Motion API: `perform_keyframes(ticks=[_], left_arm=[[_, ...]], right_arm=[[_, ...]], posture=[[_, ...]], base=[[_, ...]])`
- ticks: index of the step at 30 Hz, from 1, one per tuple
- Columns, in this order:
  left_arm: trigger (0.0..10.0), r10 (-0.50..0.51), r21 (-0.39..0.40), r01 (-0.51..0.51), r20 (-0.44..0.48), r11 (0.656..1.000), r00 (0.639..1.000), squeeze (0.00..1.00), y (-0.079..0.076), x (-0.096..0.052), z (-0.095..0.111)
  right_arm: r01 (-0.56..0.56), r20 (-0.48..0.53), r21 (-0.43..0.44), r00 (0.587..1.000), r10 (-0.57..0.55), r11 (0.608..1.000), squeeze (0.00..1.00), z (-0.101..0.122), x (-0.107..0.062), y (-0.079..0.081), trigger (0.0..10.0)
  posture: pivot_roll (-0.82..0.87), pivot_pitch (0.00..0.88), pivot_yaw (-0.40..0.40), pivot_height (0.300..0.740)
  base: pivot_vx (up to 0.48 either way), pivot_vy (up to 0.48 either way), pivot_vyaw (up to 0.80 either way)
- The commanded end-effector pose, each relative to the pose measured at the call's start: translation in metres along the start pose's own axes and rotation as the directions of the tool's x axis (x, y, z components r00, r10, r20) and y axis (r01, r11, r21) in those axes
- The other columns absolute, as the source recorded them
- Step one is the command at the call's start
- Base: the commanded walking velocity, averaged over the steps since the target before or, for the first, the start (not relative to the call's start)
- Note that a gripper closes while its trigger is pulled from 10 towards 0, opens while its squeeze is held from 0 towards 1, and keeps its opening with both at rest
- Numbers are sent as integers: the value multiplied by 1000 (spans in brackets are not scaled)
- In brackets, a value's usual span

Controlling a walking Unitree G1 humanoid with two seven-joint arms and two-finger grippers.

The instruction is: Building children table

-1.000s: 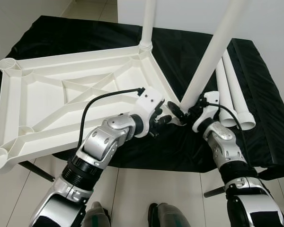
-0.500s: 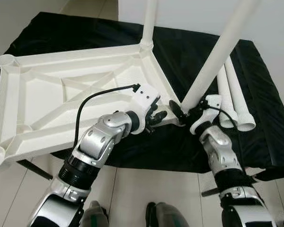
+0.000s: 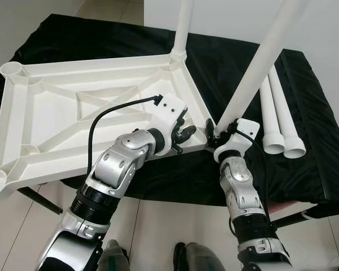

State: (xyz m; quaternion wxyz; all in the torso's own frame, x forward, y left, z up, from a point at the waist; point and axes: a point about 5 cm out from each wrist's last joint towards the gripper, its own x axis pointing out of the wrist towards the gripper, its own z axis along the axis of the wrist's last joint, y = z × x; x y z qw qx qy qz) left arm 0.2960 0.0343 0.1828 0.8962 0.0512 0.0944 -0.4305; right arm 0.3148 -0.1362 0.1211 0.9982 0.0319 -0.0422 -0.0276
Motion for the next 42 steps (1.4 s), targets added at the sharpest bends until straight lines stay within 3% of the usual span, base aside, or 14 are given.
perform_keyframes(ticks=[1,4,5,7,8,18,19,22,33,34,38,39,41,42], left_arm=[[10000,29,-5,-29,-6,1000,1000,0,0,0,-2],[10000,29,-12,-29,-7,1000,1000,0,-2,0,-4],[10000,28,-18,-28,-9,999,1000,0,-3,0,-5],[10000,28,-18,-28,-9,999,1000,0,-3,0,-5],[10000,29,-21,-29,-10,999,1000,0,-4,1,-6],[10000,35,-13,-35,-1,999,999,0,-6,6,-4],[10000,32,-10,-32,0,999,999,0,-7,6,-3],[10000,20,-2,-20,0,1000,1000,0,-9,7,-2],[10000,2,10,-2,3,1000,1000,0,-10,8,-1],[10000,-6,15,6,0,1000,1000,0,-11,7,-2],[10000,-20,25,21,-4,999,1000,0,-13,4,-3],[10000,-34,33,34,-7,999,999,0,-14,2,-4],[10000,-44,39,44,-10,998,999,0,-15,1,-4],[10000,-53,45,53,-15,998,999,0,-16,0,-5]], right_arm=[[47,-85,-17,995,-48,999,0,-17,-6,-8,0],[48,-91,-16,995,-49,999,0,-18,-6,-8,0],[18,-76,3,997,-18,1000,0,-15,-6,-6,10000],[18,-76,3,997,-18,1000,0,-15,-6,-6,10000],[-1,-52,4,999,1,1000,1000,-11,-6,-4,10000],[-136,38,32,990,134,990,1000,10,4,-12,10000],[-205,43,40,978,204,978,0,13,7,-12,10000],[-364,56,4,930,363,931,0,23,16,-12,10000],[-524,24,-72,850,527,849,0,32,28,-19,10000],[-553,2,-91,832,555,828,0,31,28,-21,8745],[-587,-29,-107,809,588,802,0,28,28,-24,10000],[-596,-43,-114,802,595,795,0,26,27,-26,5176],[-605,-54,-111,796,603,789,0,24,27,-27,5176],[-617,-72,-116,787,613,779,0,22,26,-29,0]], posture=[[-27,45,-50,740],[-26,40,-50,740],[-25,33,-47,740],[-25,33,-47,740],[-27,28,-48,740],[-13,0,-51,740],[-12,0,-48,740],[-15,0,-41,740],[-20,0,-40,740],[-17,0,-44,740],[-13,0,-46,740],[-13,0,-45,740],[-13,0,-45,740],[-12,0,-46,740]], base=[[0,0,0],[0,0,0],[0,0,0],[0,0,0],[0,0,0],[0,0,0],[0,0,0],[0,0,0],[0,0,0],[0,0,0],[0,0,0],[0,0,0],[0,0,0],[0,0,0]])
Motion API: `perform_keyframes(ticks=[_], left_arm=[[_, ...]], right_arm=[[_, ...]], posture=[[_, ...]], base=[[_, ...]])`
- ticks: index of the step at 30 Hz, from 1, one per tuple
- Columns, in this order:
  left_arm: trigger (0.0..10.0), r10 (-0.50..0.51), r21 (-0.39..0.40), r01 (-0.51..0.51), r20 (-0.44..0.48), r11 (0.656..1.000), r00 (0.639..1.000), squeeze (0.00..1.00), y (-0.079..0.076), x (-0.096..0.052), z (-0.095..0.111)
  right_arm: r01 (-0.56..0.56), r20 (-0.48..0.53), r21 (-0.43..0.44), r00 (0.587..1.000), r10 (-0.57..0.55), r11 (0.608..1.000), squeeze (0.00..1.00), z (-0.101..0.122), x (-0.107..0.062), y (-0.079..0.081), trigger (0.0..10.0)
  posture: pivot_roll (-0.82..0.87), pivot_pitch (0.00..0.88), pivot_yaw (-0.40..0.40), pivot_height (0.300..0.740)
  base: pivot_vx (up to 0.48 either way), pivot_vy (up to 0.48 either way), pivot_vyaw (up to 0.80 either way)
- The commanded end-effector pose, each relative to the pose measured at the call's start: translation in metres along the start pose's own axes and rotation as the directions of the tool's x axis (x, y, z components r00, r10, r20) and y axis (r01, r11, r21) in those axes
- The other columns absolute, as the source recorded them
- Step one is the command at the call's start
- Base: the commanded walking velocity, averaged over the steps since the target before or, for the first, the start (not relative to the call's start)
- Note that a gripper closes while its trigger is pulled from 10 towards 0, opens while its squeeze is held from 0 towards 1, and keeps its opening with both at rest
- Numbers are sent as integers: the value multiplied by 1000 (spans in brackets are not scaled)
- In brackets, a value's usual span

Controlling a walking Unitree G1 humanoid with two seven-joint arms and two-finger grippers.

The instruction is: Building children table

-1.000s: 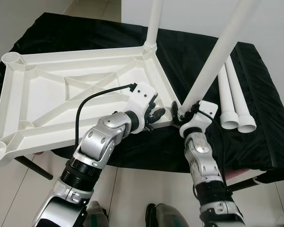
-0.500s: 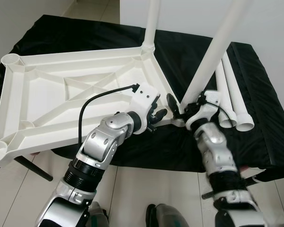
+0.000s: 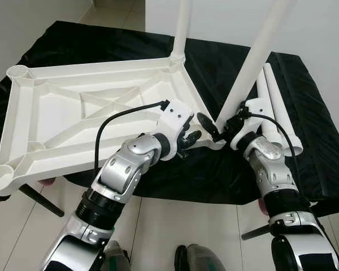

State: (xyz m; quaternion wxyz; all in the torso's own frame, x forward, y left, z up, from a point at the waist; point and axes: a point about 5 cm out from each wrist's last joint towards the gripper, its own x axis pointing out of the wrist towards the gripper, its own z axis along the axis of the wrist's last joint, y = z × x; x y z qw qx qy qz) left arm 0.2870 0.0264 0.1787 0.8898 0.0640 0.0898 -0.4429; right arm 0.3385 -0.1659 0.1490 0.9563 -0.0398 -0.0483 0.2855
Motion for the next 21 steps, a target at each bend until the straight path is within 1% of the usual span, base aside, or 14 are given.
perform_keyframes(ticks=[1,2,4,7,12,13,15,16,19,20,21], left_arm=[[10000,-28,15,28,-11,999,1000,0,-4,-1,-1],[10000,-34,20,35,-16,999,999,0,-5,-1,-2],[10000,-34,20,35,-16,999,999,0,-5,-1,-2],[10000,-47,29,47,-14,998,999,0,-6,-2,0],[10000,-47,33,47,-8,998,999,0,-4,-4,2],[10000,-28,39,28,-13,999,1000,0,0,-6,1],[10000,5,42,-4,-19,999,1000,0,8,-9,-1],[10000,5,42,-4,-19,999,1000,0,8,-9,-1],[10000,21,43,-20,-18,999,1000,0,11,-11,-1],[10000,21,43,-20,-18,999,1000,0,11,-11,-1],[10000,22,47,-21,-18,999,1000,0,12,-11,-1]], right_arm=[[-26,-34,-9,999,26,1000,0,-6,-3,-1,0],[-27,-43,6,999,27,1000,0,-7,-4,-2,0],[-27,-43,6,999,27,1000,0,-7,-4,-2,0],[11,-47,49,999,-9,999,0,-9,-6,-7,0],[36,-49,68,998,-33,997,0,-10,-6,-10,0],[87,-63,76,995,-83,993,0,-11,-6,-11,0],[188,-79,93,980,-181,978,0,-13,-7,-10,0],[188,-79,93,980,-181,978,0,-13,-7,-10,0],[305,-69,129,952,-299,943,0,-14,-9,-3,0],[305,-69,129,952,-299,943,0,-14,-9,-3,0],[369,-71,135,929,-363,920,0,-14,-10,-1,0]], posture=[[-12,0,-46,740],[-15,0,-46,740],[-15,0,-46,740],[-14,0,-56,740],[-14,0,-56,740],[-11,10,-69,740],[-15,13,-67,740],[-15,13,-67,740],[-15,17,-72,740],[-15,17,-72,740],[-19,18,-72,740]], base=[[0,0,0],[0,0,0],[0,0,0],[0,0,0],[0,0,0],[0,0,0],[0,0,0],[0,0,0],[0,0,0],[0,0,0],[0,0,0]])
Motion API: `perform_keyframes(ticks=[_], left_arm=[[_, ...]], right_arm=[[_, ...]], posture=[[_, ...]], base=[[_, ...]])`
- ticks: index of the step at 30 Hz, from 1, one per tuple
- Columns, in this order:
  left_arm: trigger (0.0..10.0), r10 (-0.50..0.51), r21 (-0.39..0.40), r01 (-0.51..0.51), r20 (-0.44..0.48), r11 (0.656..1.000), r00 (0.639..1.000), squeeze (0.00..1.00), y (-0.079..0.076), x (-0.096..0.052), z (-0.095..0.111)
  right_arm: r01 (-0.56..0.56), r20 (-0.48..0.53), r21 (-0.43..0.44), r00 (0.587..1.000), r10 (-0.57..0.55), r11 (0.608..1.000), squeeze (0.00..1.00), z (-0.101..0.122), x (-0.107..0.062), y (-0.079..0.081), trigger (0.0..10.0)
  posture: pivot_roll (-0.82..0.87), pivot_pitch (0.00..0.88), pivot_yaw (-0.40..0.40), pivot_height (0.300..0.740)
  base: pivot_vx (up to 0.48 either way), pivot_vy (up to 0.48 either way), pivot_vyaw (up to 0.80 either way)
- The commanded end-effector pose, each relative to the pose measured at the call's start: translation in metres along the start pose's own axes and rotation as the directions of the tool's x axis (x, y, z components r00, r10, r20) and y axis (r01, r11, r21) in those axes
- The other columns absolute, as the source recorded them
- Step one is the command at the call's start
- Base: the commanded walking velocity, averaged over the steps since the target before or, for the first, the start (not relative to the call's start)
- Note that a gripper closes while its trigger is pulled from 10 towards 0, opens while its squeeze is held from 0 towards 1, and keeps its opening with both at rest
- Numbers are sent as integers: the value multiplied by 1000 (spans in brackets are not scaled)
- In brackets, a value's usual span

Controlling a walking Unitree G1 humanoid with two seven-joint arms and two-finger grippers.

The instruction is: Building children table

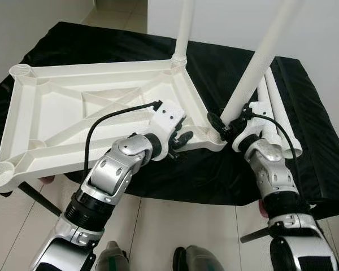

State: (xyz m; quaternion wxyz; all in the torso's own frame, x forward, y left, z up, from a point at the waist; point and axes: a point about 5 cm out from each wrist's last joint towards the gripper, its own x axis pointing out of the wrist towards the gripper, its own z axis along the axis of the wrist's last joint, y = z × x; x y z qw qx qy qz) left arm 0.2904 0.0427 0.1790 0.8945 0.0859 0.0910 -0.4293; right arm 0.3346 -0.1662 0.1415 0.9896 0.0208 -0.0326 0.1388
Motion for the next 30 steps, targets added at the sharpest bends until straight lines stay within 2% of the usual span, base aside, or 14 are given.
perform_keyframes(ticks=[1,2,5,6,7,9,11,15,20,21,22,27,28,30], left_arm=[[10000,-10,15,10,5,1000,1000,0,-1,0,2],[10000,-10,15,10,5,1000,1000,0,-1,0,2],[10000,-16,16,16,11,1000,1000,0,-2,1,4],[10000,-24,15,23,17,1000,1000,0,-4,2,5],[10000,-24,15,23,17,1000,1000,0,-4,2,5],[10000,-27,14,27,18,1000,999,0,-5,3,5],[10000,-31,10,31,19,999,999,0,-6,4,5],[10000,-35,4,35,20,999,999,0,-7,4,5],[10000,-43,-1,43,20,999,999,0,-10,5,5],[10000,-43,-4,43,21,999,999,0,-11,5,4],[10000,-44,-5,44,21,999,999,0,-11,5,4],[10000,-45,-8,46,24,999,999,0,-12,6,5],[10000,-47,-8,47,25,999,999,0,-12,7,5],[10000,-51,-8,51,26,999,998,0,-14,7,5]], right_arm=[[119,-37,48,992,-118,992,0,-8,-5,-6,0],[119,-37,48,992,-118,992,0,-8,-5,-6,0],[218,-37,45,976,-216,975,0,-9,-8,-4,0],[321,-30,23,947,-321,947,0,-11,-12,0,0],[321,-30,23,947,-321,947,0,-11,-12,0,0],[354,-41,47,935,-352,934,0,-13,-14,5,0],[423,-69,89,906,-418,902,0,-18,-18,14,0],[462,-76,94,886,-457,882,0,-17,-19,19,0],[492,-79,77,870,-487,867,0,-17,-22,13,0],[500,-75,54,865,-496,864,0,-16,-23,11,6706],[508,-72,35,860,-505,861,0,-16,-23,11,10000],[441,-59,46,897,-438,897,0,-14,-17,12,10000],[418,-47,54,908,-416,907,1000,-13,-16,12,10000],[387,-34,64,922,-386,920,1000,-10,-14,13,10000]], posture=[[-19,18,-72,740],[-19,18,-72,740],[-19,18,-72,740],[-30,20,-66,740],[-30,20,-66,740],[-35,20,-63,740],[-35,21,-60,740],[-36,23,-60,740],[-35,23,-62,740],[-37,22,-61,740],[-37,22,-61,740],[-39,19,-60,740],[-38,19,-61,740],[-35,13,-66,740]], base=[[0,0,0],[0,0,0],[0,0,0],[0,0,0],[0,0,0],[0,0,0],[0,0,0],[0,0,0],[0,0,0],[0,0,0],[0,0,0],[0,0,0],[0,0,0],[0,0,0]])
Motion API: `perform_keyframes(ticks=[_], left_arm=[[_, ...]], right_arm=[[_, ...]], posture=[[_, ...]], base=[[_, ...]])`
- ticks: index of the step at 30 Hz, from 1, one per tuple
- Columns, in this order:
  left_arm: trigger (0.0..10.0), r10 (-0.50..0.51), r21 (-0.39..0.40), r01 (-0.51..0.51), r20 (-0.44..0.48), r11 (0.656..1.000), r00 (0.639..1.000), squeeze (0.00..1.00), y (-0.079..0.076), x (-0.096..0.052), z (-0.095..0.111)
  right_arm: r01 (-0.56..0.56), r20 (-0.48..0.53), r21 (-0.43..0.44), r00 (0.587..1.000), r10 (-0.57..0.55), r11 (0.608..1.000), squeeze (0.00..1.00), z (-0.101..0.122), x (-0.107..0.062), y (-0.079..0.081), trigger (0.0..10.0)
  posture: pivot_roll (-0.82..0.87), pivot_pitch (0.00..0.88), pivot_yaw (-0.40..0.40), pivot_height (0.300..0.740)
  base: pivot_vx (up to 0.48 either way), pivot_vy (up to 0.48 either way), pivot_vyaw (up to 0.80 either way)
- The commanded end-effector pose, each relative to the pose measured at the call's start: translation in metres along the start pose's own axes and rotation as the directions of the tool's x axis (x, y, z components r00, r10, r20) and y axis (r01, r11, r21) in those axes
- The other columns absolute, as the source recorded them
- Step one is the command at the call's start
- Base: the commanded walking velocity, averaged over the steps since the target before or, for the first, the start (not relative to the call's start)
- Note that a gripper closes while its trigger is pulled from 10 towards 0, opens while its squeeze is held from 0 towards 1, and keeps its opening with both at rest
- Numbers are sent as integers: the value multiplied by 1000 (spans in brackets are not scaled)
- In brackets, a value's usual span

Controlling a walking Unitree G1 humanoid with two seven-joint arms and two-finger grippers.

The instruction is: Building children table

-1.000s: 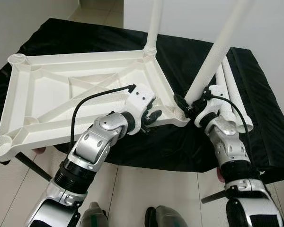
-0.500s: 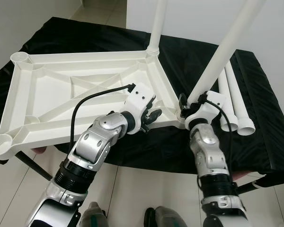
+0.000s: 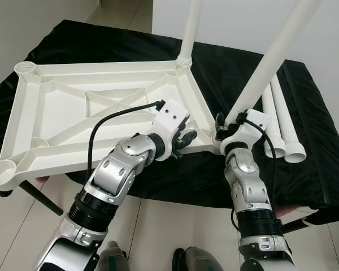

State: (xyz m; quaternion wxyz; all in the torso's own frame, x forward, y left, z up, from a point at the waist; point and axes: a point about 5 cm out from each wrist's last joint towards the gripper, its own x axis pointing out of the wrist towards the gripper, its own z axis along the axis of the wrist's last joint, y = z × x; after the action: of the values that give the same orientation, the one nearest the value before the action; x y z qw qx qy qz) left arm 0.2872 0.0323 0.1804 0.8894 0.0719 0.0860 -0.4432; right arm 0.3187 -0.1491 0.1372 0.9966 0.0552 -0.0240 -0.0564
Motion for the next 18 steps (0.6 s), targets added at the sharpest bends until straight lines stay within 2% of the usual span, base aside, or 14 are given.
perform_keyframes(ticks=[1,3,4,5,8,10,11,13,14,16,18], left_arm=[[10000,-20,9,20,3,1000,1000,0,-5,2,2],[10000,-23,9,23,4,1000,1000,0,-6,3,2],[10000,-26,8,26,7,1000,1000,0,-7,4,3],[10000,-28,6,28,10,1000,1000,0,-8,4,3],[10000,-29,5,28,12,1000,1000,0,-9,5,4],[10000,-32,2,32,17,999,999,0,-10,5,5],[10000,-32,2,32,17,999,999,0,-10,5,5],[10000,-38,4,38,19,999,999,0,-11,5,6],[10000,-38,4,38,19,999,999,0,-11,5,6],[10000,-45,9,45,15,999,999,0,-12,5,5],[10000,-45,9,45,15,999,999,0,-12,5,5]], right_arm=[[4,-23,8,1000,-4,1000,1000,-6,0,-9,10000],[-26,-15,1,1000,26,1000,1000,-3,1,-8,10000],[-92,-3,15,996,92,996,1000,0,2,-7,10000],[-144,2,9,990,144,990,0,3,3,-7,10000],[-174,4,4,985,174,985,0,4,4,-7,10000],[-276,11,-1,961,276,961,0,8,7,-7,10000],[-276,11,-1,961,276,961,0,8,7,-7,10000],[-421,10,-49,907,422,906,0,12,10,-9,10000],[-421,10,-49,907,422,906,0,12,10,-9,10000],[-524,-14,-96,851,525,846,0,12,12,-11,10000],[-524,-14,-96,851,525,846,0,12,12,-11,10000]], posture=[[-35,13,-66,740],[-34,6,-66,740],[-32,5,-68,740],[-29,0,-67,740],[-29,0,-67,740],[-28,0,-66,740],[-28,0,-66,740],[-28,0,-61,740],[-28,0,-61,740],[-33,0,-57,740],[-33,0,-57,740]], base=[[0,0,0],[0,0,0],[0,0,0],[0,0,0],[0,0,0],[0,0,0],[0,0,0],[0,0,0],[0,0,0],[0,0,0],[0,0,0]])
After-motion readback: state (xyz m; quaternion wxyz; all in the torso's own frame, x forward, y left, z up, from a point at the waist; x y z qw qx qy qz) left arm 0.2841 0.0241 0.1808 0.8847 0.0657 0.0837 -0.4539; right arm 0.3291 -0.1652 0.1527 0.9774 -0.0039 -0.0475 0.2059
